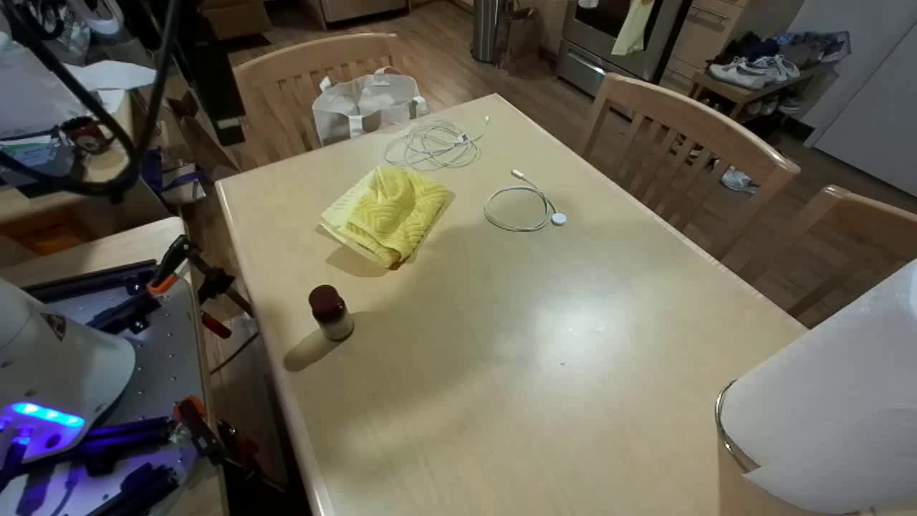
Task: Move the bottle closer to the right white cable
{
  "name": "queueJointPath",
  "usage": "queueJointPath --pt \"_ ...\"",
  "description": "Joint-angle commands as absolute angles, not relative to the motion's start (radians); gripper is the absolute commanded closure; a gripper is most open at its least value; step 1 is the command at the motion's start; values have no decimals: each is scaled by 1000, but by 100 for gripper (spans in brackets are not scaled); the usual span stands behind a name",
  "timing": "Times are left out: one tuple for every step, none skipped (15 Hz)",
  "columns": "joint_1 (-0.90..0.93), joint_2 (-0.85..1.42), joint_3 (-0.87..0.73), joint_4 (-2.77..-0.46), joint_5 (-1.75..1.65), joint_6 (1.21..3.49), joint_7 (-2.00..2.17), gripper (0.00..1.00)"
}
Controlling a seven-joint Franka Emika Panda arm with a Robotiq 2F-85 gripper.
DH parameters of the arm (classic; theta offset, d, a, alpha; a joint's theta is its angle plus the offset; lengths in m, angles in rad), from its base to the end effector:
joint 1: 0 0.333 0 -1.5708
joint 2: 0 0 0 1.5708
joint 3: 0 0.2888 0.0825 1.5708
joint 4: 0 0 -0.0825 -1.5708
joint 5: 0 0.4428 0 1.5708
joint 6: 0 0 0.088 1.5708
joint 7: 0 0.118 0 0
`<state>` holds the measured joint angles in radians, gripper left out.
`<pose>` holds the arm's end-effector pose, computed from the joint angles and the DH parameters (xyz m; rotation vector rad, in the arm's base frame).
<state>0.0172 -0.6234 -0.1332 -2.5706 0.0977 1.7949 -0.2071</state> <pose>0.4087 -0.0331 0.3988 -2.9399 -0.1365 0.1928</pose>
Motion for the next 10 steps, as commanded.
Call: queueJointPath --pt "6 -622 -124 -2569 103 1793 -212 0" --pt "11 -617 -119 -2567 105 1806 -215 0" --pt "15 -611 -109 -2570 96 1835 -216 0" --pt "20 -598 -105 -2571 97 1859 -219 0" --pt "20 -581 -97 -2577 93 1888 -214 0" --pt "19 -569 -91 -2584 87 1920 -213 0" --pt "15 -556 -81 -2594 79 1960 -204 0" --pt "11 -538 -71 -2597 69 1995 -190 0" --pt "8 -525 -68 -2607 63 2029 -185 0" --pt "2 -510 -68 -2620 60 2055 -178 0"
